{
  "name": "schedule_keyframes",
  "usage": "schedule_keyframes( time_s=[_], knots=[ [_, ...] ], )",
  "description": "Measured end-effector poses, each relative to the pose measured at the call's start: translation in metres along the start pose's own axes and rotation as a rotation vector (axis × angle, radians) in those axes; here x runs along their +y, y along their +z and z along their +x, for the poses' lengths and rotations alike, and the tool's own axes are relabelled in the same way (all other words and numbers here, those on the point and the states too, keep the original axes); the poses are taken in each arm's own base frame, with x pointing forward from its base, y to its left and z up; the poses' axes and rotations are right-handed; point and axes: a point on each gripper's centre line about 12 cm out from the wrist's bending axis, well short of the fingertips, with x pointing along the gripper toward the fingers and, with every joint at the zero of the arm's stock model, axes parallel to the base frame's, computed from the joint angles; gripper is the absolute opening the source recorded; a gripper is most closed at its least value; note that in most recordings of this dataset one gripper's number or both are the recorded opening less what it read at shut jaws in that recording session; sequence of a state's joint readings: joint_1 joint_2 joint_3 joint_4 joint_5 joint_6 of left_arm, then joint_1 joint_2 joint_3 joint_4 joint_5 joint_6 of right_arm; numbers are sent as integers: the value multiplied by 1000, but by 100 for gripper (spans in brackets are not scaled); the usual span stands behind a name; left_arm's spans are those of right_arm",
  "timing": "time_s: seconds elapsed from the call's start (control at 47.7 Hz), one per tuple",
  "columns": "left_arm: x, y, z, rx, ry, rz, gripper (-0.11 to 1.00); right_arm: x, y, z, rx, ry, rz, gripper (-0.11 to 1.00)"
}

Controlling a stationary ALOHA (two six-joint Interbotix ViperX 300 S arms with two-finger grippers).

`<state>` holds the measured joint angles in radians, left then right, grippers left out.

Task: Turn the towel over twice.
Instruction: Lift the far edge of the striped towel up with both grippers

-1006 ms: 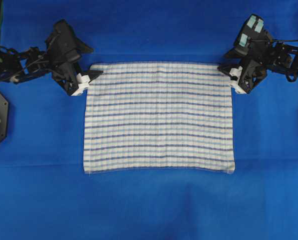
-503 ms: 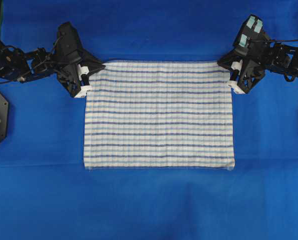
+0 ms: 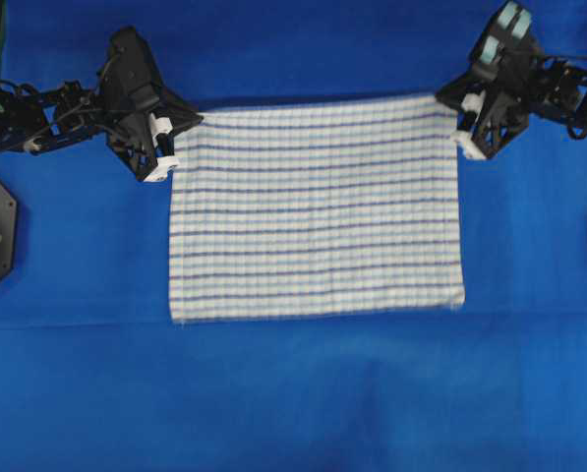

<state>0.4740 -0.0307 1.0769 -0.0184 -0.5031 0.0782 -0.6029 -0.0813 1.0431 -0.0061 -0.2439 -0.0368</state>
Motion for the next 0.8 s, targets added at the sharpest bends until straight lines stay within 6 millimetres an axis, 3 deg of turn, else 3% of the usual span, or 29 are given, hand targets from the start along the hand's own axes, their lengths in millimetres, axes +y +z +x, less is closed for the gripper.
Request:
schedule_keyframes(
  time_s=[0.482,0.796],
  knots=[
    [32,102,-36,-260,88,-25,1,-30,87,-59,-168,-88,-76,3],
    [42,139,-66,-389,138,49,1,-35,138,-99,-275,-120,-129,3]
  ],
)
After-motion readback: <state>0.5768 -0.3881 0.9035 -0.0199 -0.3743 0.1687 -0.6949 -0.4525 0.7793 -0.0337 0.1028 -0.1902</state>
